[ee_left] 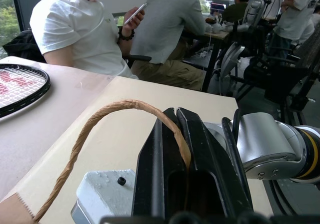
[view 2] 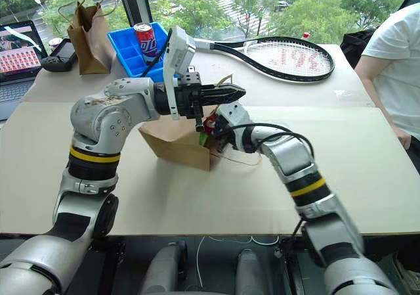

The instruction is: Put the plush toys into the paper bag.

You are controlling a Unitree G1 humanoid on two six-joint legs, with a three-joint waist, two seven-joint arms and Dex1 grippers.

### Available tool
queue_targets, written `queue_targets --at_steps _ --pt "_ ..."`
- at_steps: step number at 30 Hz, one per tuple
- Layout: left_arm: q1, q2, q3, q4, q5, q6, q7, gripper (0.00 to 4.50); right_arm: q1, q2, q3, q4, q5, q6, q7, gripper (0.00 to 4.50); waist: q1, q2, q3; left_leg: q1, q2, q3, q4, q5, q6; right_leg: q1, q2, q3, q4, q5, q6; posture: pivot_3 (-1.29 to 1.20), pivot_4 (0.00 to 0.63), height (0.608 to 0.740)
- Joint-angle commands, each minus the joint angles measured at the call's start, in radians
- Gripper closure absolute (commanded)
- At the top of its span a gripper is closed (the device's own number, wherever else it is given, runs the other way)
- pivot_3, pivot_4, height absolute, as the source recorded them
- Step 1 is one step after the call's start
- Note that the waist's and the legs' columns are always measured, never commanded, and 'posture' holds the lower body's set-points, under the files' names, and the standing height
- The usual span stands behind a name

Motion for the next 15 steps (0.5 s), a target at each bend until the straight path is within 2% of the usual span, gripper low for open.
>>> queue_targets --at_steps 1,4,5,9,15 --pt "-0.003 0.008 0.028 -0.049 -0.024 0.005 0.019 4.5 0.036 0.055 -0.122 -0.022 0.062 0.003 -0.043 2.74 -0.001 0.0 0.0 0.0 0.0 0.0 0.0 0.0 0.0 0.0 0.0 0.0 0.0 0.0 0.0 0.0 0.15 0.74" --pt "0.001 0.012 0.028 -0.053 -0.031 0.007 0.026 4.5 0.069 0.089 -0.166 -0.048 0.096 0.031 -0.058 1.76 -0.003 0.0 0.0 0.001 0.0 0.0 0.0 0.0 -0.001 0.0 0.0 0.0 0.001 0.0 0.0 0.0 0.15 0.74" --pt "0.003 0.015 0.027 -0.055 -0.032 0.006 0.027 4.5 0.086 0.096 -0.175 -0.067 0.11 0.048 -0.059 1.31 -0.004 0.0 0.0 0.001 0.0 0.0 0.0 0.0 -0.001 0.0 0.0 0.0 0.002 0.0 0.0 0.0 0.15 0.74" --pt "0.003 0.019 0.019 -0.044 -0.026 -0.004 0.022 4.5 0.139 0.086 -0.179 -0.14 0.124 0.098 -0.065 0.03 -0.005 0.0 0.0 0.001 0.0 0.0 0.0 0.0 -0.001 -0.001 0.0 0.0 0.003 0.0 0.0 0.0 0.15 0.74" --pt "0.004 0.018 0.006 -0.034 -0.017 -0.017 0.015 4.5 0.203 0.002 -0.225 -0.246 0.158 0.167 -0.053 0.03 -0.001 0.0 0.0 0.001 0.0 0.0 0.0 0.0 -0.001 0.0 0.0 0.0 0.003 0.0 0.0 0.0 0.15 0.74"
